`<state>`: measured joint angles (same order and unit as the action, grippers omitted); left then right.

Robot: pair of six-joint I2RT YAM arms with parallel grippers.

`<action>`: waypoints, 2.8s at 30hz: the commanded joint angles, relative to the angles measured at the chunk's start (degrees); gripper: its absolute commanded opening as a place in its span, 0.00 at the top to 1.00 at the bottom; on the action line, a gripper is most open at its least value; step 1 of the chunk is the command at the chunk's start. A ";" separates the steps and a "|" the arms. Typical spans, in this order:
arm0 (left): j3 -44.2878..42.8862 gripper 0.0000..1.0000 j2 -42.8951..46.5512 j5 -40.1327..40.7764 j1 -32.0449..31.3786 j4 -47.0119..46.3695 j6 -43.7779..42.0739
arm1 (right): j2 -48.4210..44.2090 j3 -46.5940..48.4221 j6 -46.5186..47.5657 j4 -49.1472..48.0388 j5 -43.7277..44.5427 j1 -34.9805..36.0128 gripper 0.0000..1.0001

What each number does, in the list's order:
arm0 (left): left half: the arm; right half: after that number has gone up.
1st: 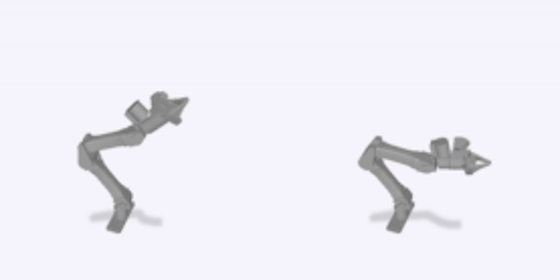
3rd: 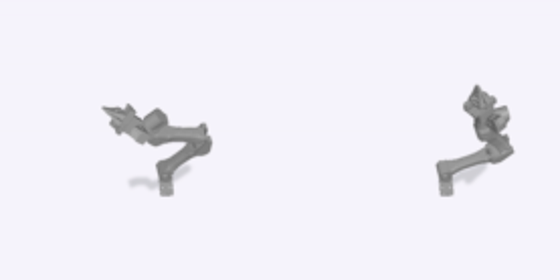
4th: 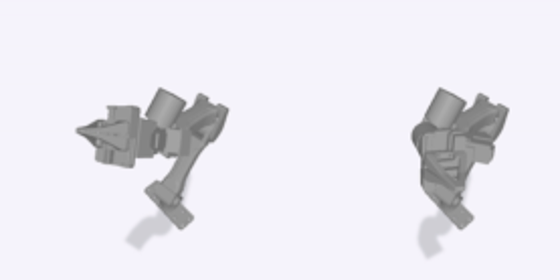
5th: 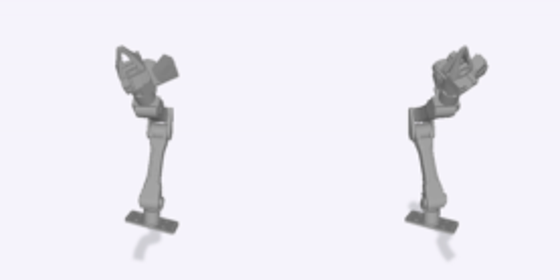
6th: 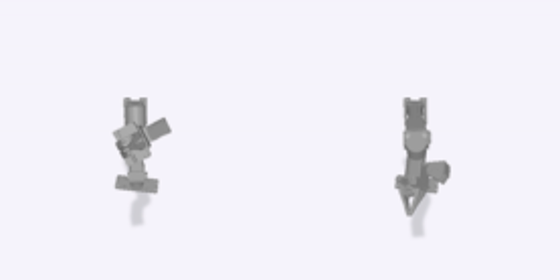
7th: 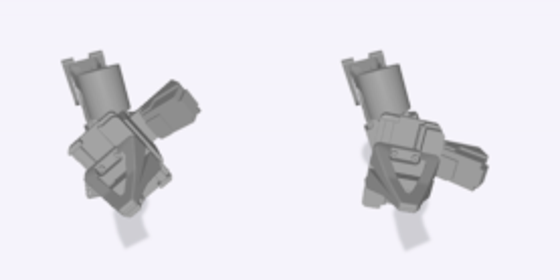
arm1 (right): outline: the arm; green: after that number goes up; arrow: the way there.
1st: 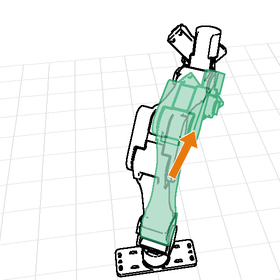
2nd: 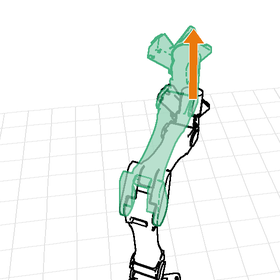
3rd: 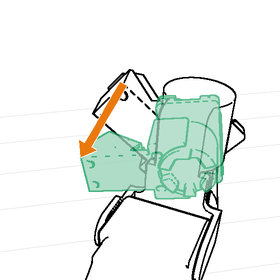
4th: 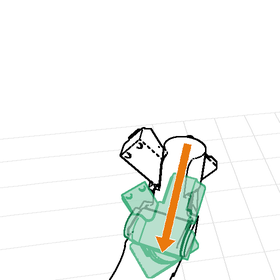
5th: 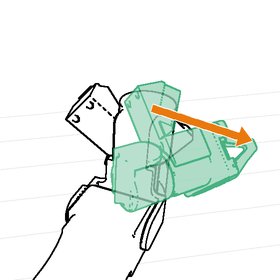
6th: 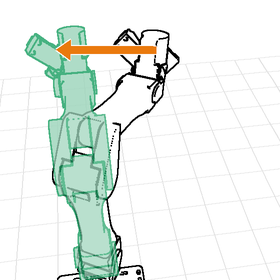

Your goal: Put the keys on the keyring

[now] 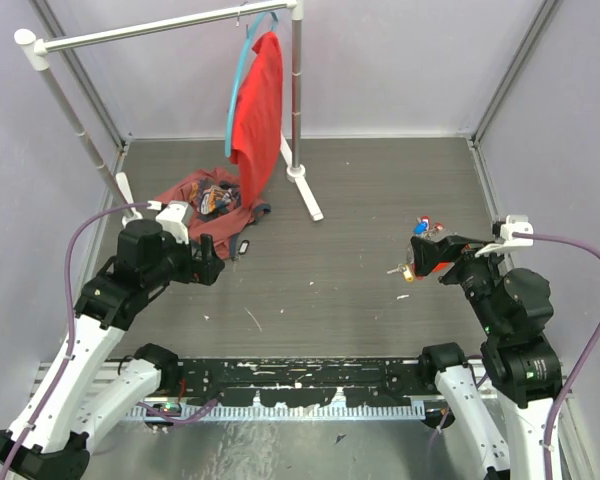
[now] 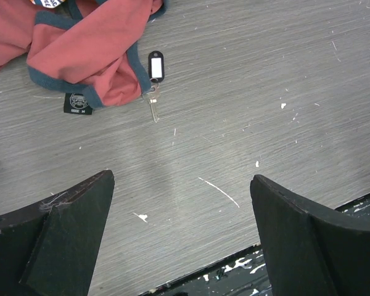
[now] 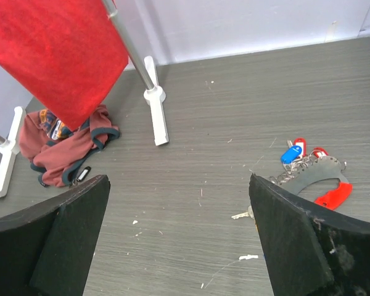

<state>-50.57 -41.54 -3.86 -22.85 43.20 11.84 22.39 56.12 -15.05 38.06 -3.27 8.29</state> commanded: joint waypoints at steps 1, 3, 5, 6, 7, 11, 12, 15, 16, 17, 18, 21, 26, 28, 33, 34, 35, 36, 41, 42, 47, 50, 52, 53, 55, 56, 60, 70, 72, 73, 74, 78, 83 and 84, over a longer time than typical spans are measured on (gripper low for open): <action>0.22 0.02 -0.01 0.43 0.25 -0.69 0.14 | -0.67 -0.30 1.17 -0.73 -0.49 -0.07 0.00; 0.35 0.02 -0.03 0.51 0.26 -0.85 0.17 | -0.56 -0.44 1.50 -0.16 0.72 -0.03 0.00; 0.41 0.02 -0.03 0.47 0.24 -1.01 0.20 | 0.37 -0.14 1.18 1.08 2.13 -0.04 0.00; 0.41 0.02 -0.11 0.43 0.22 -1.00 0.20 | 0.94 0.09 0.90 1.81 2.59 -0.03 0.00; 0.42 0.02 -0.08 0.43 0.26 -1.00 0.21 | 1.49 0.23 0.38 2.29 3.05 -0.03 0.00; 0.17 0.02 0.39 0.53 0.26 -0.71 0.89 | 2.91 0.69 -1.94 3.08 4.85 -0.06 0.00; -0.25 0.02 0.51 0.79 0.26 -0.29 1.55 | 3.40 0.85 -2.39 3.31 5.52 -0.06 0.00; -0.76 0.02 1.40 1.14 0.24 0.09 3.53 | 6.14 1.47 -2.77 4.58 6.48 -0.03 0.00; -0.95 0.02 1.65 1.64 0.25 0.11 3.96 | 7.37 1.95 -3.33 5.47 7.71 -0.10 0.00; -1.19 0.02 1.84 2.27 0.24 0.34 4.28 | 9.72 2.58 -4.08 6.62 8.43 -0.09 0.00; -1.49 0.02 1.94 2.95 0.26 0.53 4.41 | 11.77 3.11 -3.84 7.35 7.79 -0.09 0.00; -2.10 0.02 1.87 5.09 0.22 1.05 4.42 | 17.45 3.93 -3.77 8.32 4.95 -0.03 0.00; -2.02 0.02 1.44 4.82 0.26 3.11 4.43 | 25.58 3.37 -5.98 6.84 9.94 -0.06 0.03; -1.44 0.02 1.83 4.04 0.25 3.20 4.42 | 28.30 2.41 -7.00 5.22 13.35 -0.03 0.03; 0.59 0.02 2.85 2.91 0.26 2.01 3.72 | 36.28 -0.89 -8.74 -1.02 21.28 -1.06 0.08; 0.78 0.02 2.74 2.78 0.26 1.90 3.74 | 37.99 -1.46 -8.91 -2.31 21.41 -1.55 0.09; 0.76 0.02 2.55 2.48 0.31 1.89 3.72 | 39.64 -2.07 -9.02 -3.62 20.88 -2.43 0.10; 0.75 0.02 2.41 2.44 0.25 1.89 3.72 | 41.18 -2.83 -9.03 -5.01 20.02 -3.27 0.12; 1.11 0.02 1.87 1.84 0.26 1.21 3.90 | 48.59 -5.36 -8.92 -10.77 16.37 -9.29 0.17; 1.11 0.02 1.80 1.57 0.24 1.19 3.90 | 50.09 -5.42 -8.85 -11.57 16.28 -10.10 0.17; 1.09 0.02 1.68 1.00 0.26 1.18 3.91 | 57.03 -4.91 -7.74 -14.96 11.79 -12.70 0.17; 1.26 0.02 1.96 1.01 0.26 0.77 4.07 | 61.44 -4.18 -6.60 -16.02 9.12 -13.46 0.19; 1.35 0.02 1.84 0.59 0.26 0.66 4.07 | 63.43 -3.65 -6.06 -16.62 7.42 -13.53 0.21; 1.35 0.02 1.67 0.34 0.26 0.58 4.07 | 64.26 -3.20 -5.98 -16.74 6.78 -13.59 0.23; 1.42 0.02 1.28 -0.11 0.24 0.41 4.03 | 65.63 -2.67 -5.96 -17.19 6.31 -13.56 0.26; 1.28 0.02 1.01 -0.36 0.26 0.40 4.01 | 66.20 -2.46 -5.91 -17.20 6.45 -13.56 0.28; 1.24 0.02 0.83 -0.41 0.26 0.38 3.99 | 68.35 -1.65 -5.71 -17.59 7.02 -13.55 0.33; 1.19 0.02 0.09 -1.15 0.26 0.18 3.95 | 72.82 -0.40 -5.20 -18.08 6.91 -13.52 0.37; 1.26 0.02 0.31 -1.00 0.26 0.06 3.98 | 73.43 -0.33 -4.92 -17.83 6.63 -13.45 0.37; 1.30 0.02 0.38 -0.98 0.24 0.06 4.01 | 73.44 -0.50 -4.92 -17.65 6.68 -13.40 0.37; 1.29 0.02 0.33 -1.02 0.28 -0.03 3.99 | 73.30 -0.72 -4.90 -17.59 6.67 -13.44 0.38; 1.39 0.02 -0.09 -1.64 0.26 -0.13 3.92 | 71.31 -2.82 -5.45 -17.07 7.50 -12.20 0.39; 1.40 0.02 0.08 -1.91 0.26 -0.16 3.90 | 67.82 -6.14 -6.74 -16.73 7.73 -9.67 0.40; 1.43 0.02 0.22 -1.86 0.25 -0.34 3.94 | 66.73 -6.80 -7.13 -16.59 7.81 -8.92 0.40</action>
<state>-49.78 -41.87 -4.58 -22.85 44.88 15.70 93.08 51.96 -20.75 20.36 4.45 -3.07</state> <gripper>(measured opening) 0.982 0.613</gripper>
